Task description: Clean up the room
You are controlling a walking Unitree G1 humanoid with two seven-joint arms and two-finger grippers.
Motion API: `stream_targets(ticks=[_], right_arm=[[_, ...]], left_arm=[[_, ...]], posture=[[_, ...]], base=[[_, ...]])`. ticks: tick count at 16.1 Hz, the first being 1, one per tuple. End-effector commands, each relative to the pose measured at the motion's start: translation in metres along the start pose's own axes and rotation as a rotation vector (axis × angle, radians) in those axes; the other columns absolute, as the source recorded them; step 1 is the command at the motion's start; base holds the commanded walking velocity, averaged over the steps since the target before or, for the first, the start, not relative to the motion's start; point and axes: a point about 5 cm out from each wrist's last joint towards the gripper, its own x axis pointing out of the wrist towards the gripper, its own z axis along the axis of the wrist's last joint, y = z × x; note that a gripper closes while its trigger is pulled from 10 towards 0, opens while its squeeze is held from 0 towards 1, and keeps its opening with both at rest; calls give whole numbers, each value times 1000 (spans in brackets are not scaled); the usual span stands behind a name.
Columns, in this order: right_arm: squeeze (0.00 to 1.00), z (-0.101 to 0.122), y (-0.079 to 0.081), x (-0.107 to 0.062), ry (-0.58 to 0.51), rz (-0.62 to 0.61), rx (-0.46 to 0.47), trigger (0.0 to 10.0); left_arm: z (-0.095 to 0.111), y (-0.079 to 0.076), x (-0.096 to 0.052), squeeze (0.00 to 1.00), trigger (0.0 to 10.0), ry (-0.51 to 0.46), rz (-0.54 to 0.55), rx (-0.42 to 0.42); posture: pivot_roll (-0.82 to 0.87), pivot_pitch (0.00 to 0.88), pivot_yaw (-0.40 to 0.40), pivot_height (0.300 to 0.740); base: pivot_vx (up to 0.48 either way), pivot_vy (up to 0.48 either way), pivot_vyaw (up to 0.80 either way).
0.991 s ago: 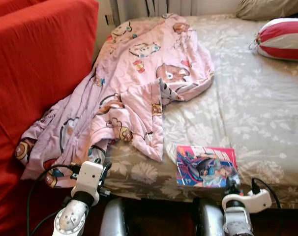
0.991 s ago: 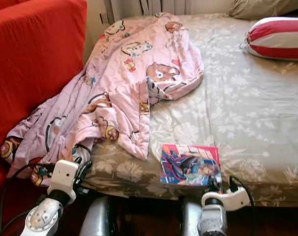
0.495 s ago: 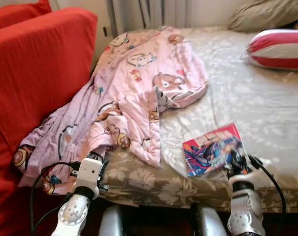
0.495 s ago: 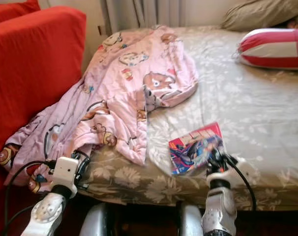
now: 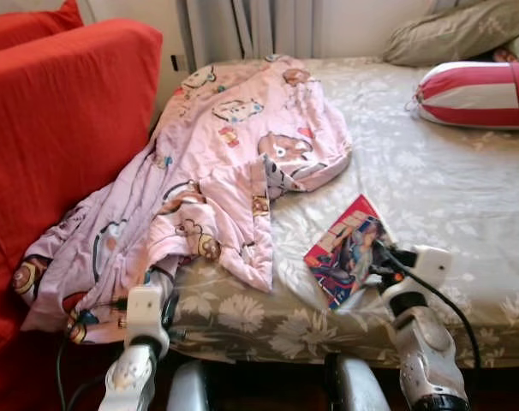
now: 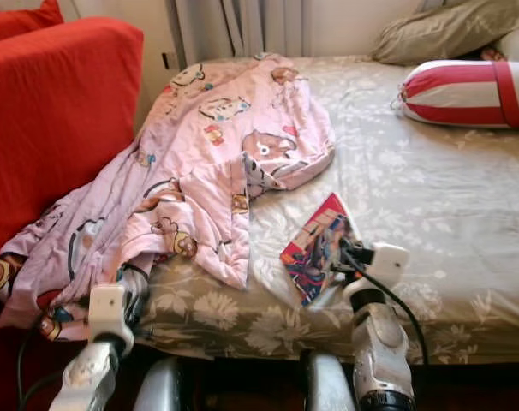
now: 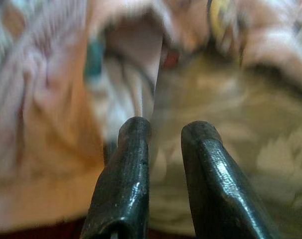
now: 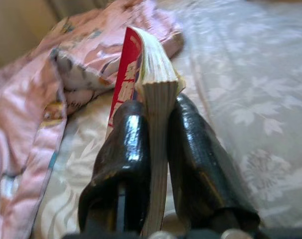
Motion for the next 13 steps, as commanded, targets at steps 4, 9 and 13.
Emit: stream_targets(ticks=[4, 9, 13], right_arm=[[0, 7, 12, 9, -13, 43, -20, 10000], [0, 13, 13, 15, -37, 33, -29, 10000], [0, 15, 6, 15, -41, -5, -35, 10000]], left_arm=[[-28, 5, -6, 0, 10000, 102, 12, -16], [-49, -4, -7, 0, 10000, 213, 1, -22], [-66, 2, -16, 0, 10000, 313, 25, -10]], posture=[[60, 0, 12, 634], [57, 0, -1, 699], [54, 0, -9, 739]], base=[[0, 0, 0], [0, 0, 0], [0, 0, 0]])
